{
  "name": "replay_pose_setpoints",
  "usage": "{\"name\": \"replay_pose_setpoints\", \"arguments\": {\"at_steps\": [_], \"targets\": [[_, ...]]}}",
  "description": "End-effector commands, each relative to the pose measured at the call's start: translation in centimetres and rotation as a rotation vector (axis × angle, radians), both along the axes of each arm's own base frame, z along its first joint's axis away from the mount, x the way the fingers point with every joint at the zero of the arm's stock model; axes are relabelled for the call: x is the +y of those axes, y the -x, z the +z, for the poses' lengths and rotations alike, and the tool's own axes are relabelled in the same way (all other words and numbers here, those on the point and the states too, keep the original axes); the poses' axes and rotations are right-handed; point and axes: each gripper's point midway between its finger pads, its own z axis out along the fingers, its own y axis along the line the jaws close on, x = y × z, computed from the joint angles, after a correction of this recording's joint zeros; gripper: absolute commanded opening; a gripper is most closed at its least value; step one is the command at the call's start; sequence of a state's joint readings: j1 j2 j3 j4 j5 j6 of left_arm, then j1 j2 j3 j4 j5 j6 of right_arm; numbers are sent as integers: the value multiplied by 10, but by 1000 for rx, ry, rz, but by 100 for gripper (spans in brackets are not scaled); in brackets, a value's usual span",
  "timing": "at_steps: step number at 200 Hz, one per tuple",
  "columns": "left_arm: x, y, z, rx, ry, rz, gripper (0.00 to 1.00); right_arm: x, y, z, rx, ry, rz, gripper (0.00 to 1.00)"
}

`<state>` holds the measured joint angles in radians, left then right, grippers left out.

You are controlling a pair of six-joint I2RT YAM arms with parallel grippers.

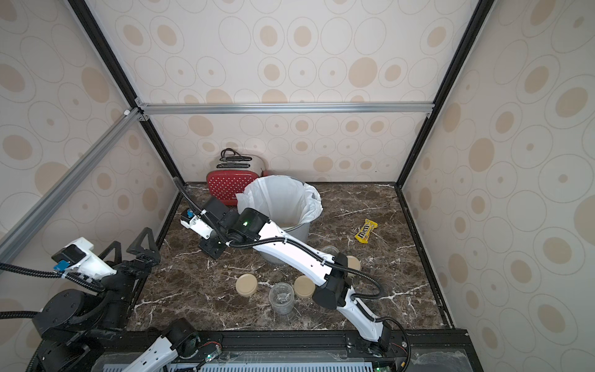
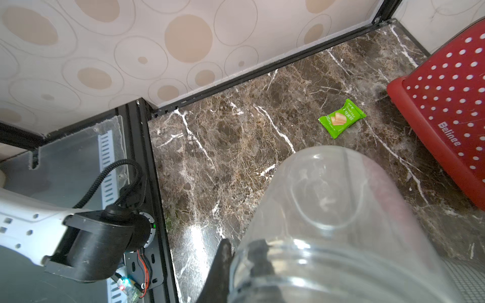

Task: Empty moldy rice from jars
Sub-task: Place the jar at the center of the board.

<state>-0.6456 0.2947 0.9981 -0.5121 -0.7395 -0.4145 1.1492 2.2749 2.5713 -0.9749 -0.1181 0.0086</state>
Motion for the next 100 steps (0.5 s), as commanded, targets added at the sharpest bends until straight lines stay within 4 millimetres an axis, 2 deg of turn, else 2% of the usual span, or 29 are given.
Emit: {"name": "replay_pose_setpoints", "arguments": {"at_steps": [1, 31, 100], "targets": [[4, 1, -5, 19, -18, 23, 99, 3, -3, -11, -64, 48, 8, 0], [4, 2, -7, 21, -15, 21, 99, 1, -8, -45, -51, 135, -3, 0], [6, 4, -13, 27, -10, 23, 99, -3, -7, -100, -13, 260, 13, 0]]}}
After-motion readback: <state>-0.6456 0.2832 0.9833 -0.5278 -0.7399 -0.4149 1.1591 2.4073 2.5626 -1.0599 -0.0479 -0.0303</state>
